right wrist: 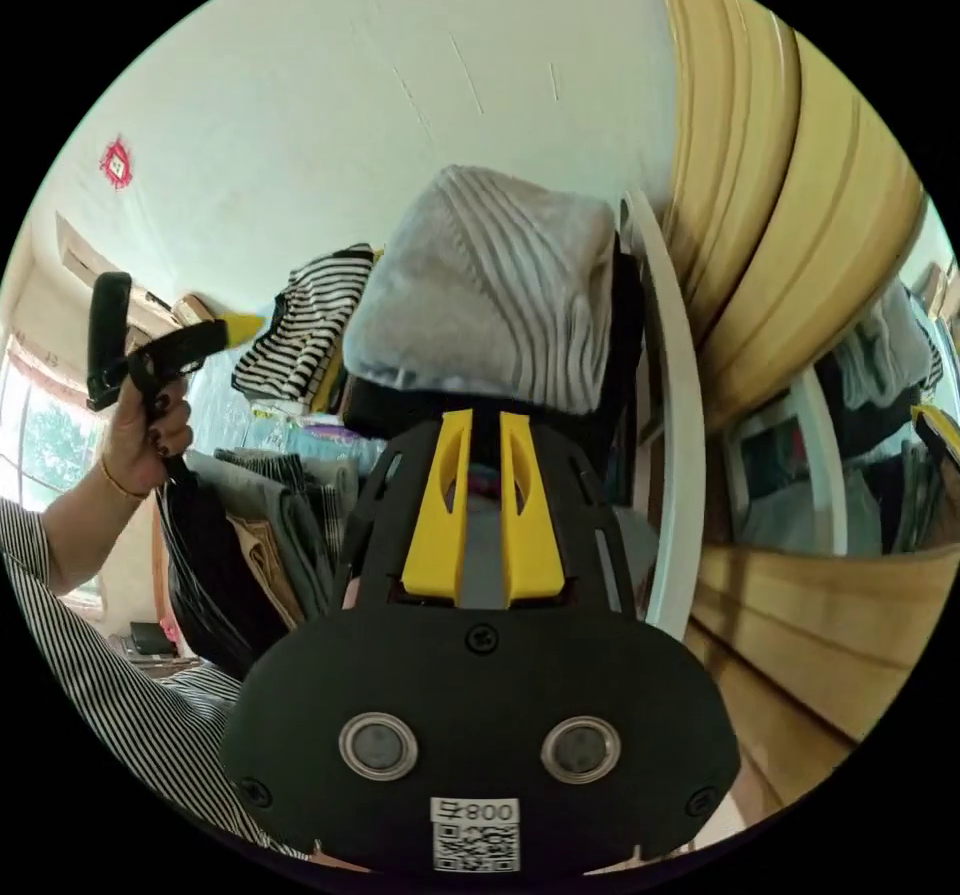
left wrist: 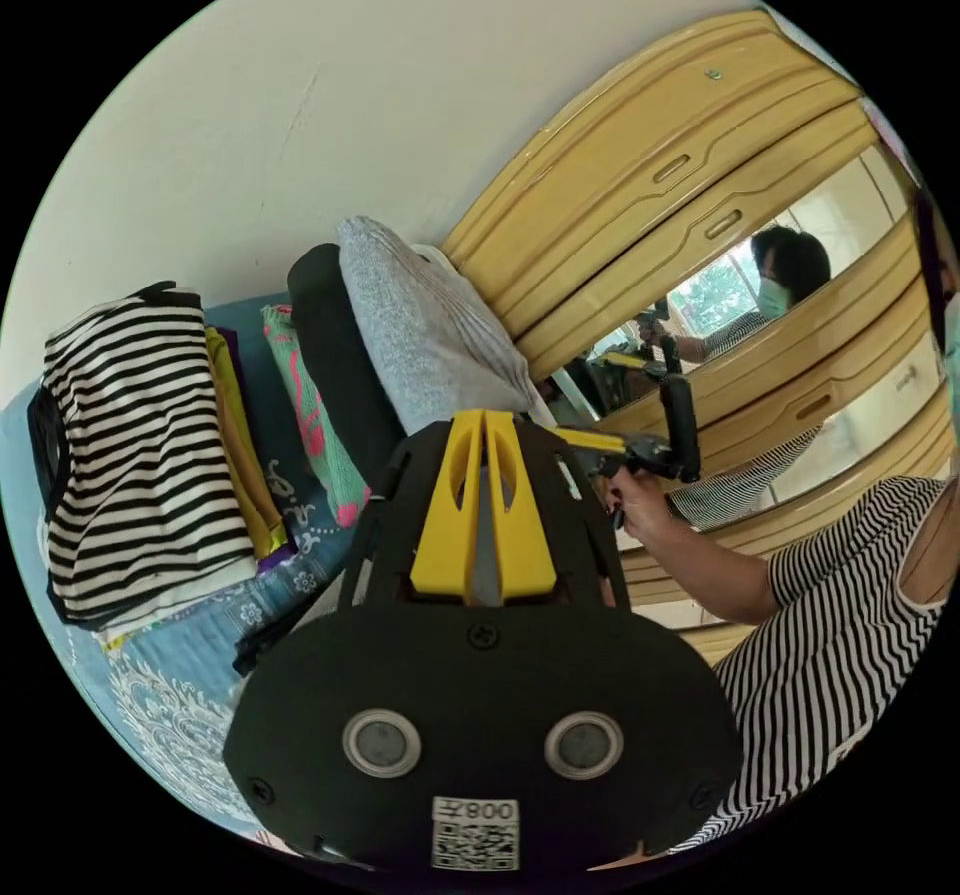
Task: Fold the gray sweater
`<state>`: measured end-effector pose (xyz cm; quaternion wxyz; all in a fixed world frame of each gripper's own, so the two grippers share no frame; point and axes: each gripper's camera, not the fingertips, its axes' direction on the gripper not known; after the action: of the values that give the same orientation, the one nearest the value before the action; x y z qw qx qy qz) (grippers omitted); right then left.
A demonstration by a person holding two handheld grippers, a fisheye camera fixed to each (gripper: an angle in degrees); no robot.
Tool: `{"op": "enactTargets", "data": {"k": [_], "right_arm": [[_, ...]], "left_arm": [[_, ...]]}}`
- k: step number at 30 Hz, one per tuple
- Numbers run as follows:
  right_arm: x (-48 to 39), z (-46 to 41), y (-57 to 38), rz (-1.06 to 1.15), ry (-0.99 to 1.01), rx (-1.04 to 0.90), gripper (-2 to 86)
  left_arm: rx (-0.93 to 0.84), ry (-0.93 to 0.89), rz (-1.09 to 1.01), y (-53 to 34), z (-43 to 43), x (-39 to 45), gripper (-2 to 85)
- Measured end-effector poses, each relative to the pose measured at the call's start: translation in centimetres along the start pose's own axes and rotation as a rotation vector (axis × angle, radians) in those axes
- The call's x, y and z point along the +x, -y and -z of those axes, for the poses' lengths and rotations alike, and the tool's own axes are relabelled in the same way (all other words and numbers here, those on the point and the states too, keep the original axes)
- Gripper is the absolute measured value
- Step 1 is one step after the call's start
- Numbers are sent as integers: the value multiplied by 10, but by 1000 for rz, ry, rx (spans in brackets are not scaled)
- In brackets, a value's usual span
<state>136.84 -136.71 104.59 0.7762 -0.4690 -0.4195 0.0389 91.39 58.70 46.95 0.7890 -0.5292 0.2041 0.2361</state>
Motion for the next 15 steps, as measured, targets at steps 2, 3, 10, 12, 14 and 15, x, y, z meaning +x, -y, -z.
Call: {"op": "enactTargets", "data": {"k": [2,3,10,12,14,15], "right_arm": [[-7,-42,-20,-15,6,-123,74],[-10,-73,-30,-36,5,-208,78],[-46,-198,-43,-41,-52,-469,109],[-52,-216,-44,-39,-87,-496,108],[-55,-225,-43,-49,-103,-501,105],[-56,-232,-43,-58,-105,-509,100]], "left_arm": [[23,-24,-6,-18,17,5,6],[26,-20,-12,-21,20,7,6],[16,-22,-89,-39,29,22,6],[22,-23,-85,-44,31,20,5],[39,-64,-80,-49,35,15,3],[43,-69,-79,-51,36,14,3]]}}
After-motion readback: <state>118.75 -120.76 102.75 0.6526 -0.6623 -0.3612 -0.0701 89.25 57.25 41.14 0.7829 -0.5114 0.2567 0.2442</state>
